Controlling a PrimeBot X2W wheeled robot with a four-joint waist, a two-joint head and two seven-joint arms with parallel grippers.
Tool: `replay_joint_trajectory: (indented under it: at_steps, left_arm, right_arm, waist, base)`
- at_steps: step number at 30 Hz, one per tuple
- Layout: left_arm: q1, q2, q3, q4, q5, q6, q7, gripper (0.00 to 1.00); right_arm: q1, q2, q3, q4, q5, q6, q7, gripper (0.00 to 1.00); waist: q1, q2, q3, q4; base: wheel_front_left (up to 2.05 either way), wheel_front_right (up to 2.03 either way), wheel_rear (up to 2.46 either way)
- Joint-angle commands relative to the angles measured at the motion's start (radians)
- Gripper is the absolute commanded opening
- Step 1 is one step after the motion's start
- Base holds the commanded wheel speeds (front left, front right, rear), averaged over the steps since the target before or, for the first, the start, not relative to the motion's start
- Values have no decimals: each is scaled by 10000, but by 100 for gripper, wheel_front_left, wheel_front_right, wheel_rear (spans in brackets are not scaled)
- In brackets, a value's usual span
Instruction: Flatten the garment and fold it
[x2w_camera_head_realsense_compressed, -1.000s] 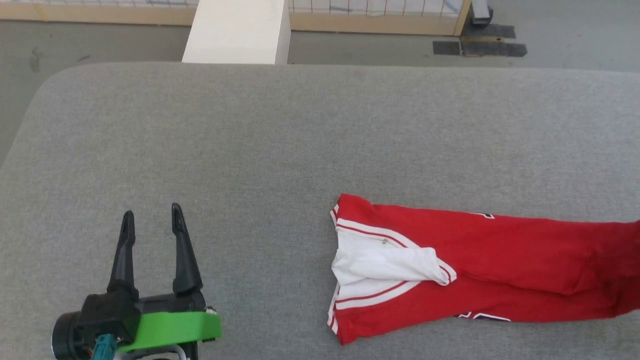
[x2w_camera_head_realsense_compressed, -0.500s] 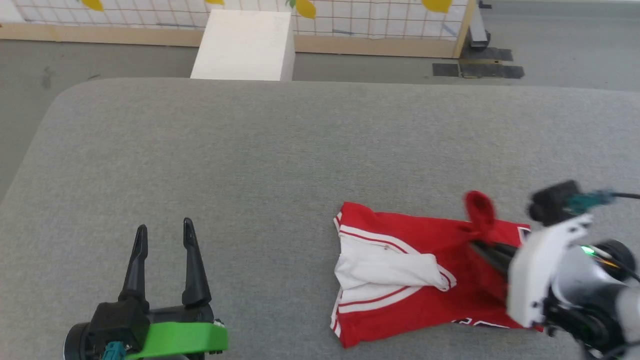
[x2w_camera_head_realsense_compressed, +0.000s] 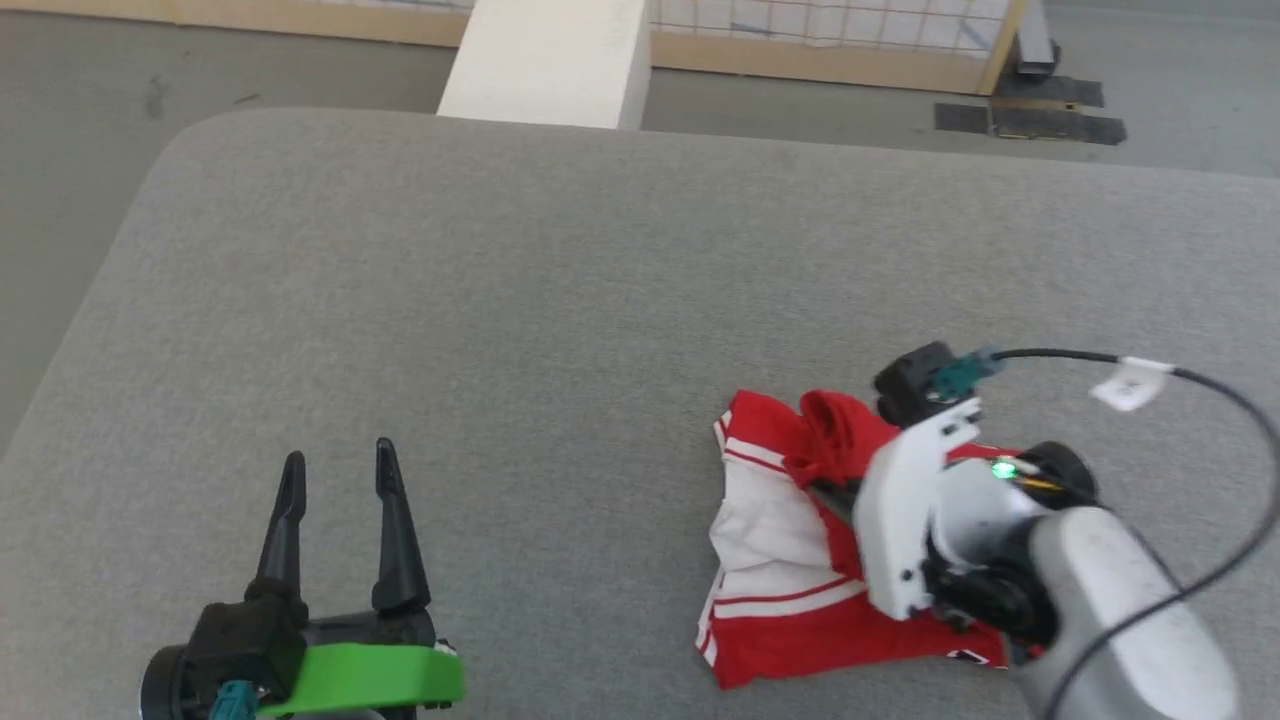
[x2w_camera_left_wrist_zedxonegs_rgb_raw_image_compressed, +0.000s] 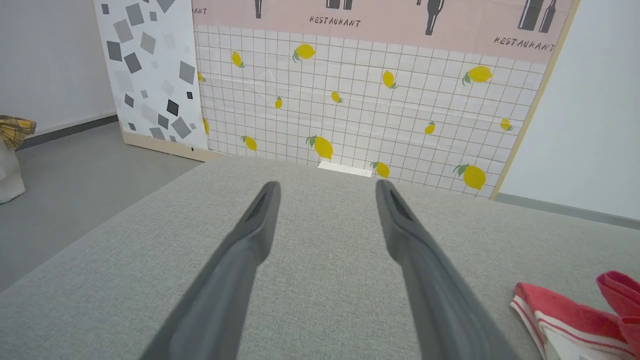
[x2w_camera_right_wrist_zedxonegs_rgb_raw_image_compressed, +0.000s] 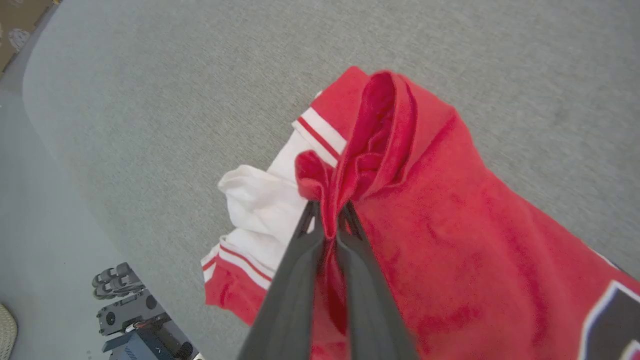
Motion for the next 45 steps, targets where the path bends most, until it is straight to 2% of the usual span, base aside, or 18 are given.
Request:
replay_joint_trajectory:
  at_steps: [1,7,8,9,14,18,20,24,27,31,33,37,45]
  left_arm:
    - [-112,-88,16,49,-26,-46,-38,100]
    - [-134,-151,21,201,-62,-102,-38,100]
    - [-134,-159,32,222,-67,-107,-38,100]
    - [-143,-167,34,245,-76,-117,-38,100]
    - [-202,-195,18,393,-117,-186,-38,100]
    - [-199,-211,14,455,-113,-214,-38,100]
    - [-202,-220,28,443,-107,-202,-38,100]
    - [-234,-232,21,403,-67,-209,-38,100]
    - [-278,-236,23,357,-2,-247,-38,100]
    - [-324,-241,31,290,86,-273,-38,100]
    - [-345,-242,15,287,141,-295,-38,100]
    - [-435,-246,-39,320,225,-345,-38,100]
    - [-564,-188,-109,494,396,-458,-38,100]
  right_arm:
    - [-253,212,112,354,-184,-15,-188,0]
    - [-770,984,672,2248,-765,-15,-769,0]
    - [-855,1073,721,2533,-850,-15,-895,18]
    - [-934,1144,756,2790,-925,-15,-1037,100]
    - [-1218,1318,906,3432,-914,-15,-1414,100]
    - [-1406,1295,1158,2878,-401,-15,-1441,100]
    - [-1413,968,1130,2308,-163,-15,-1458,100]
    - [-998,-74,279,1025,20,-15,-1691,100]
    - [-275,-834,-732,164,-185,-15,-1866,100]
    - [947,-1216,-2194,-689,-438,-15,-1974,100]
    - [1590,-1032,-2933,-917,-487,-15,-2010,100]
    - [2492,-474,-3752,-1021,-727,-15,-1973,100]
    - [2568,790,-4513,9,-1040,-15,-1981,100]
  waist:
    - [0,0,45,151]
    - [0,0,-42,288]
    - [0,0,-58,286]
    - [0,0,-72,277]
    - [0,0,-128,84]
    - [0,0,-117,-191]
    - [0,0,-93,-327]
    - [0,0,-34,-513]
    - [0,0,30,-590]
    - [0,0,141,-663]
    - [0,0,193,-684]
    - [0,0,303,-645]
    - [0,0,292,-405]
  base:
    - [0,0,0]
    - [0,0,0]
    - [0,0,0]
    - [0,0,0]
    - [0,0,0]
    - [0,0,0]
    - [0,0,0]
    - [0,0,0]
    - [0,0,0]
    - [0,0,0]
    - [0,0,0]
    - [0,0,0]
    - [0,0,0]
